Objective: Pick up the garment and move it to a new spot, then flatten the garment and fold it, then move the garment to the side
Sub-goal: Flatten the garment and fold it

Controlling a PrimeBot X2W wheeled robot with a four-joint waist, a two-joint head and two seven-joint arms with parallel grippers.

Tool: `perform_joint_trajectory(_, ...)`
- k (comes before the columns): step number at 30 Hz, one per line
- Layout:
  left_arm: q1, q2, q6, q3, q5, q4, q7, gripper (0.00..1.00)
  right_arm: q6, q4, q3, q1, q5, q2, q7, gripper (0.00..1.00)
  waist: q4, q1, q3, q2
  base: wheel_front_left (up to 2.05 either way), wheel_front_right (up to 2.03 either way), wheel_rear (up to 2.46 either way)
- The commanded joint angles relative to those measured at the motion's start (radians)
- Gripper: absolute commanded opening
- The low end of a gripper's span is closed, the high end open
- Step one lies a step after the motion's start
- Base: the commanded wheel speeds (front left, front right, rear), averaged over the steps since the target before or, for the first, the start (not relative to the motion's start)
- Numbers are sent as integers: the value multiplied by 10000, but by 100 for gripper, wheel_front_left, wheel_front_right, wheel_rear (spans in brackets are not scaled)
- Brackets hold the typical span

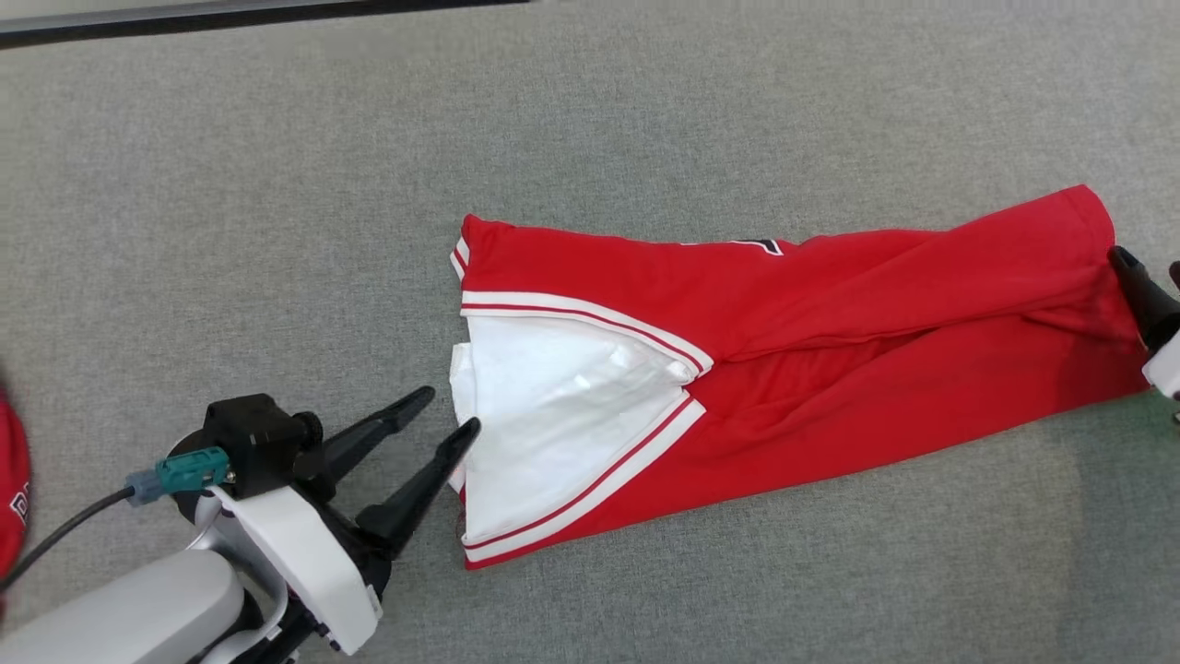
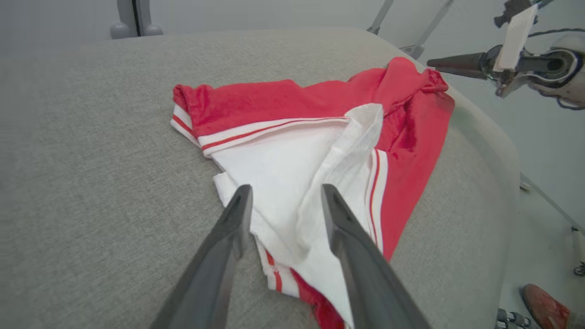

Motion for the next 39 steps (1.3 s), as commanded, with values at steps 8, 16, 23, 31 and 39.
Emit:
perform_joint_trajectory(8, 2366, -1496, 2434, 2747, 1920, -206, -312, 100, -4, -1324, -885, 2674, 193, 225, -2068, 100, 319, 0, -1092, 0, 0, 0, 0)
perform_joint_trajectory(16, 4976, -3658, 3303, 5278, 5481, -240, -308, 100, -2, -1371, -2063, 3411, 456, 768, -2563, 100, 1008, 0, -1457, 0, 0, 0, 0)
perform_joint_trajectory(23, 5624, -4750, 2467, 5862, 6918, 117, -308, 100, -2, 115, -3006, 2395, -588, 657, -1549, 100, 1823, 0, -1534, 0, 0, 0, 0)
perform_joint_trajectory(31, 5952, -5341, 1697, 6394, 7493, 402, -308, 100, -4, 1889, -3711, 1690, -2921, 677, -432, 100, 2230, 0, -1535, 0, 0, 0, 0)
perform_joint_trajectory(39, 6158, -5724, 1022, 6890, 7956, 660, -309, 100, -13, 2610, -4132, 1821, -4216, 1209, 393, 37, 2131, 0, -1538, 0, 0, 0, 0)
